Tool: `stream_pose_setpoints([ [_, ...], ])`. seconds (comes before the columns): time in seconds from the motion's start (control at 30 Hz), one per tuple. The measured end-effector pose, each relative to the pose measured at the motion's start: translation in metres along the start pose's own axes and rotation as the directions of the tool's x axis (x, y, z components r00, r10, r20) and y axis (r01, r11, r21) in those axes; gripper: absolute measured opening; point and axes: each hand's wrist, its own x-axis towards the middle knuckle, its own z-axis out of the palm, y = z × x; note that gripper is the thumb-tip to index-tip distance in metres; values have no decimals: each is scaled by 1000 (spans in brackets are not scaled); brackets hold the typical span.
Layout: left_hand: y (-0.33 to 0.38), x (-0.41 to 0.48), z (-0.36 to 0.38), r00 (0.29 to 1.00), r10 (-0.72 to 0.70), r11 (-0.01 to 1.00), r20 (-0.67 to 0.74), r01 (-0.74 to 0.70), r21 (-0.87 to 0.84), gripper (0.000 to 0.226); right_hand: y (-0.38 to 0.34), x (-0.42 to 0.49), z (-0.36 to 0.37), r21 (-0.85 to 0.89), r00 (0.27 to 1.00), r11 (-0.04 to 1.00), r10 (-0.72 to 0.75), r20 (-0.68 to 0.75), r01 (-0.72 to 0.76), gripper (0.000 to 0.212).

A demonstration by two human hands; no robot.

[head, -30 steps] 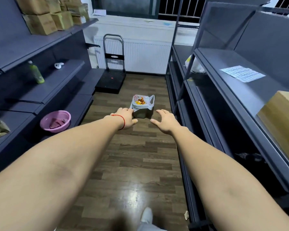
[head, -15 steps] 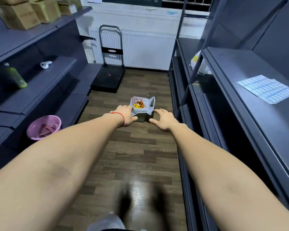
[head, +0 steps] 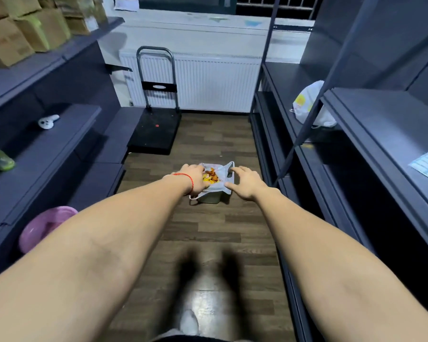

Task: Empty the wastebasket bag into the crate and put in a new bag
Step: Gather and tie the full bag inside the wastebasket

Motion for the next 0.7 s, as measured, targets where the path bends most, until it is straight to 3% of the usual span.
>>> stream_pose_setpoints([
  [0.4, -25, 136, -41, 997, 48, 998, 59, -49, 27, 64, -3, 132, -22, 57, 998, 996, 62, 31, -63, 70],
  [0.7, -14, 259, -62, 991, -19, 998, 132, 12, 54, 66, 36, 264, -43, 140, 997, 989, 41, 62, -49, 68],
])
